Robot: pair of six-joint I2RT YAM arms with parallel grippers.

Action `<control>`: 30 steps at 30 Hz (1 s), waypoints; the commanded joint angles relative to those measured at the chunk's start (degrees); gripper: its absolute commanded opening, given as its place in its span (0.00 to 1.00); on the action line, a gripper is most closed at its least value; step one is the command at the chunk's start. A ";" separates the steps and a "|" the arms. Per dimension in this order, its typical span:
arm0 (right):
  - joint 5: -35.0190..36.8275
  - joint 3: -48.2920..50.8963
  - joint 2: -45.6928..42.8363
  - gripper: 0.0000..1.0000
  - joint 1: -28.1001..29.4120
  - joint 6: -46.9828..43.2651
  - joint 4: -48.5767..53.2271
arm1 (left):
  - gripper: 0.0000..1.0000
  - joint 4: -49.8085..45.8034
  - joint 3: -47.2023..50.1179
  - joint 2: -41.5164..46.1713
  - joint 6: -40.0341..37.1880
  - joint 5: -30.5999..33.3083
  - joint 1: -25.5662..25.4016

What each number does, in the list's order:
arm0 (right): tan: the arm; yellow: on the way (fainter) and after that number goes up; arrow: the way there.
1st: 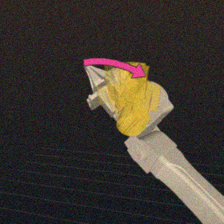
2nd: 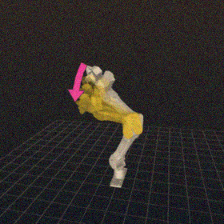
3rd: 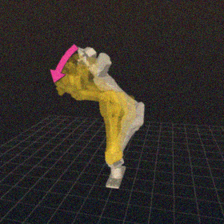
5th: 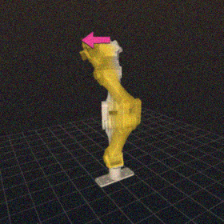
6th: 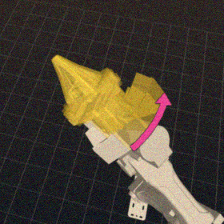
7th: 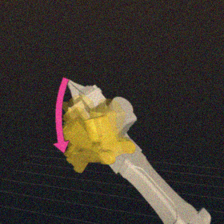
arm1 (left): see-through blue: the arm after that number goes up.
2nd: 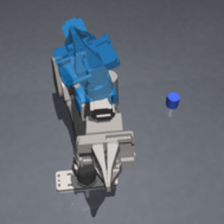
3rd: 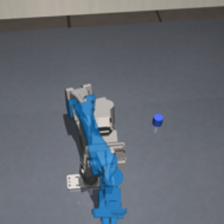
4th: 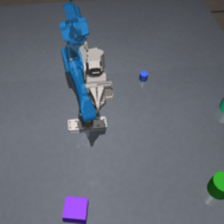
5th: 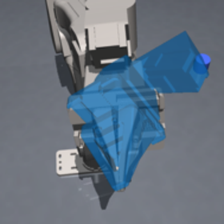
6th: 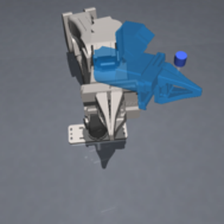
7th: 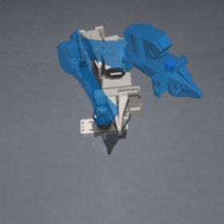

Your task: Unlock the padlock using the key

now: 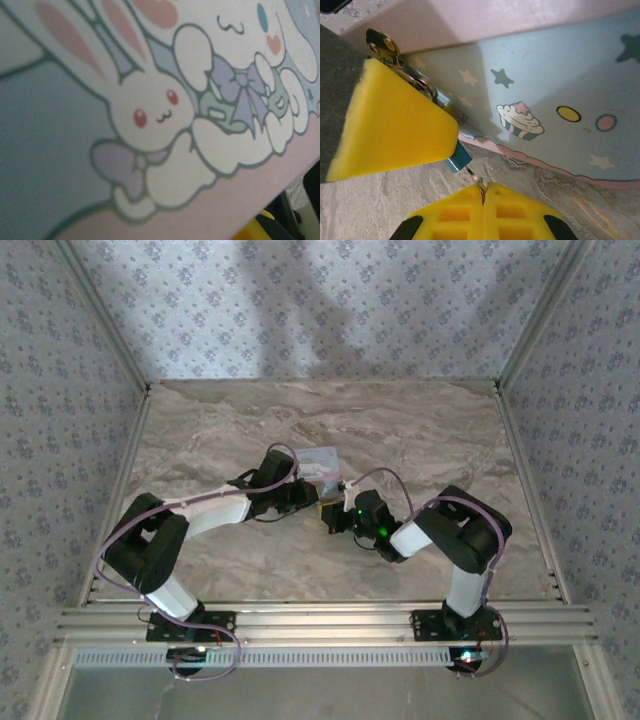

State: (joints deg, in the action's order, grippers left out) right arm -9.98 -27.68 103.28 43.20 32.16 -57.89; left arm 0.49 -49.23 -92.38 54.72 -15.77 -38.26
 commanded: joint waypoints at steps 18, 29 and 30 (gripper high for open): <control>-2.99 -4.93 0.75 0.00 -0.74 -0.79 -9.64 | 0.11 0.56 -0.70 -4.56 -0.14 -4.80 -1.56; -2.67 -5.01 1.69 0.00 -0.84 -0.88 -9.19 | 0.11 1.09 -0.69 -5.94 -0.05 -5.85 -1.55; -2.39 -4.91 1.95 0.00 -0.75 -0.57 -8.57 | 0.11 1.09 -0.84 -6.10 -0.05 -5.80 -1.47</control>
State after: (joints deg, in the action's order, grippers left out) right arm -10.57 -28.45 106.15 42.06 32.16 -57.52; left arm 3.27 -49.82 -96.75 54.74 -16.51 -38.26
